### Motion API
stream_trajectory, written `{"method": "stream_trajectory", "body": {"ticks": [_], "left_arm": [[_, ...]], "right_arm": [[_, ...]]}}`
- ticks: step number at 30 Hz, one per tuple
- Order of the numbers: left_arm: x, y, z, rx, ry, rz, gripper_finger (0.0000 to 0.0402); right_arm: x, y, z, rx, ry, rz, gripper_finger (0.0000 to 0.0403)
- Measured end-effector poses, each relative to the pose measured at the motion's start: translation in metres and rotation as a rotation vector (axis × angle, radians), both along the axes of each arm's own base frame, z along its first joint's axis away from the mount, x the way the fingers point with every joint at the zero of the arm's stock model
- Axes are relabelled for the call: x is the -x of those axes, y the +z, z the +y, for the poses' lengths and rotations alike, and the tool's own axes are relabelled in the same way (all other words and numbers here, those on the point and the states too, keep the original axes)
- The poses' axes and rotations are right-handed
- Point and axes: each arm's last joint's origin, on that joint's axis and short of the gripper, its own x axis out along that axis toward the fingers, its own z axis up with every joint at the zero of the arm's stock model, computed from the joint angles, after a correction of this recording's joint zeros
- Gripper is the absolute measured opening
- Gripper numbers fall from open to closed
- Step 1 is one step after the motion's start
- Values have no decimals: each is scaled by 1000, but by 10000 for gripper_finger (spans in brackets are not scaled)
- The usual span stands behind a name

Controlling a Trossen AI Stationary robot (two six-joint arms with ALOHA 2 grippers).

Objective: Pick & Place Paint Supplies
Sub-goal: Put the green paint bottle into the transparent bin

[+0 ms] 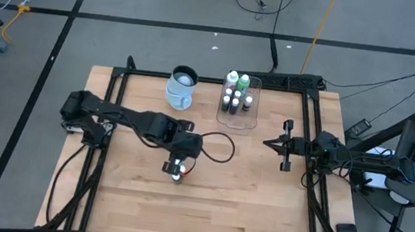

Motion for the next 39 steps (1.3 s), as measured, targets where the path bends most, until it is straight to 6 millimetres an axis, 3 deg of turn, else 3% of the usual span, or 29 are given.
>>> {"method": "stream_trajectory", "body": {"ticks": [7, 14, 20, 27, 39], "left_arm": [[5, -24, 5, 20, -20, 89, 120], [11, -40, -1, -13, -239, 161, 187], [13, -54, -6, -85, -344, 167, 197], [14, -54, -14, -1, -370, 163, 198], [11, -55, -10, -1, -358, 147, 198]], "right_arm": [[0, 1, 0, 14, -1, -9, 4], [0, 1, 0, 12, -1, -14, 4], [0, 0, 0, 16, -1, 2, 4], [0, 0, 0, 20, -2, 3, 4], [0, -1, 0, 29, -2, 9, 4]]}}
